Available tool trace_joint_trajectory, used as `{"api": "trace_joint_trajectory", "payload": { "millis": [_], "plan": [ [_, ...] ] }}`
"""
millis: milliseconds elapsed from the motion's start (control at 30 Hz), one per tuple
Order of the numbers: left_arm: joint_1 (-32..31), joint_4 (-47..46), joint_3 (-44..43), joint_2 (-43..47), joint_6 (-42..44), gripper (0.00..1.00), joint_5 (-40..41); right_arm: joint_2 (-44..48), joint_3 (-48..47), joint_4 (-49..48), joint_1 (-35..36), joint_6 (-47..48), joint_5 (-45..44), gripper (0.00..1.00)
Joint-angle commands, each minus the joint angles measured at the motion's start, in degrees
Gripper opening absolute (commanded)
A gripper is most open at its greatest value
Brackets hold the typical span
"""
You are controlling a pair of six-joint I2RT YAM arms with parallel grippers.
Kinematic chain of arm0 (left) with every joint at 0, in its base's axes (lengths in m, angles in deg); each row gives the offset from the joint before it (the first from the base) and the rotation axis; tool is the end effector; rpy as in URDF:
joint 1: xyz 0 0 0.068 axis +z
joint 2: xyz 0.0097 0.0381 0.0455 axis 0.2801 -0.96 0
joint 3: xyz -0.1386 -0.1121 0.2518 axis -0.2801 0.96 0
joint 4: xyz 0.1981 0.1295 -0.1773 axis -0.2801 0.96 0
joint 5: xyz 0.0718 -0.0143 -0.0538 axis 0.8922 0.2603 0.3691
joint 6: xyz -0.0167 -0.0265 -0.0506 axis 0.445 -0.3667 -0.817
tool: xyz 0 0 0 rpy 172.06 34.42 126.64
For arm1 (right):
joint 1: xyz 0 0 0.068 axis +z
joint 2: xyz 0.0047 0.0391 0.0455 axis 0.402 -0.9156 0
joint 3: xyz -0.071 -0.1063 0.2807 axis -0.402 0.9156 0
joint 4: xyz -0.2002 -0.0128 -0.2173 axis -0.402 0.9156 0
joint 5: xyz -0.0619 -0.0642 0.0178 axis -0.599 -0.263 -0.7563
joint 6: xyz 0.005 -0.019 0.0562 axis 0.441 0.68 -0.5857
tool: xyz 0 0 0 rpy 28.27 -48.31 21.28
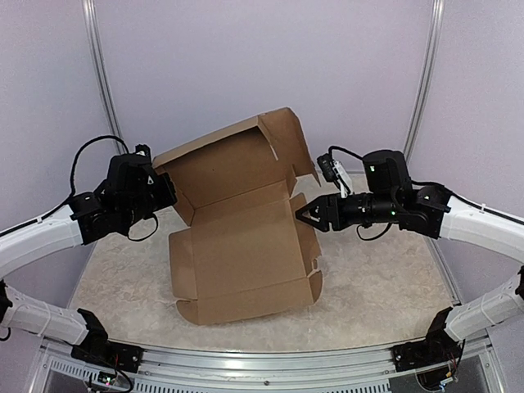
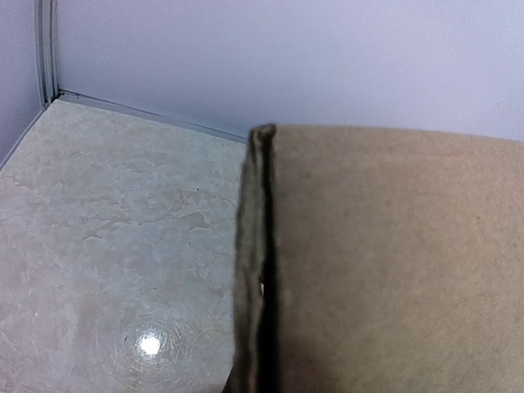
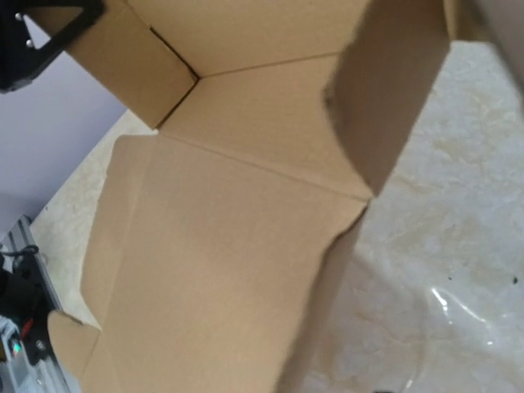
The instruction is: Fold the paper box
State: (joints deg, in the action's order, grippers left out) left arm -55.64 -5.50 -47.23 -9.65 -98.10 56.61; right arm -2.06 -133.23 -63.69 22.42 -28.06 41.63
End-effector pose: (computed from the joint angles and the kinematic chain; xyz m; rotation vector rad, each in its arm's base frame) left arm 0.2368 -0.1676 0.3389 -0.2608 1.9580 -0.3747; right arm 0.2097 0.2346 0.3482 -0.5522 2.1057 1.0338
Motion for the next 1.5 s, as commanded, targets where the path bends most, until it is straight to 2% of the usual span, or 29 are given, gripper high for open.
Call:
{"api": "trace_joint_trajectory", "payload": {
  "millis": [0,200,400,533,767,1033,1267,1467],
  "plan": [
    [-0.1,-0.6,1.4,2.0,-0.4,0.0,0.3,-0.8,2.0,-4.2,0.6,-3.1,-0.6,0.51],
    [1.1,-0.8,2.9,3.9,-2.0,0.0,-2.2,-0.6,4.0,-6.8,0.7,-4.1,0.6,0.28],
    [2.3,-2.1,4.2,5.4,-3.5,0.0,-5.4,0.0,4.8,-6.9,0.6,-3.8,0.7,0.17],
    [4.4,-5.0,6.3,6.2,-5.4,0.0,-10.5,1.5,6.2,-8.5,0.6,-3.5,1.8,0.11],
    [6.5,-14.4,11.3,7.8,-8.0,0.0,-18.4,6.9,11.9,-13.9,0.5,-3.3,5.0,0.04],
    [7.4,-26.6,15.4,8.0,-10.7,0.0,-27.2,10.4,18.5,-27.1,-0.2,-5.7,13.8,0.0],
    [7.4,-33.7,15.3,5.9,-11.4,0.0,-35.6,8.4,21.0,-38.5,-1.1,-9.7,21.4,0.0],
    [7.2,-34.9,13.7,2.6,-12.1,0.0,-40.0,5.0,21.4,-46.0,-1.2,-12.3,25.0,0.0]
  ]
}}
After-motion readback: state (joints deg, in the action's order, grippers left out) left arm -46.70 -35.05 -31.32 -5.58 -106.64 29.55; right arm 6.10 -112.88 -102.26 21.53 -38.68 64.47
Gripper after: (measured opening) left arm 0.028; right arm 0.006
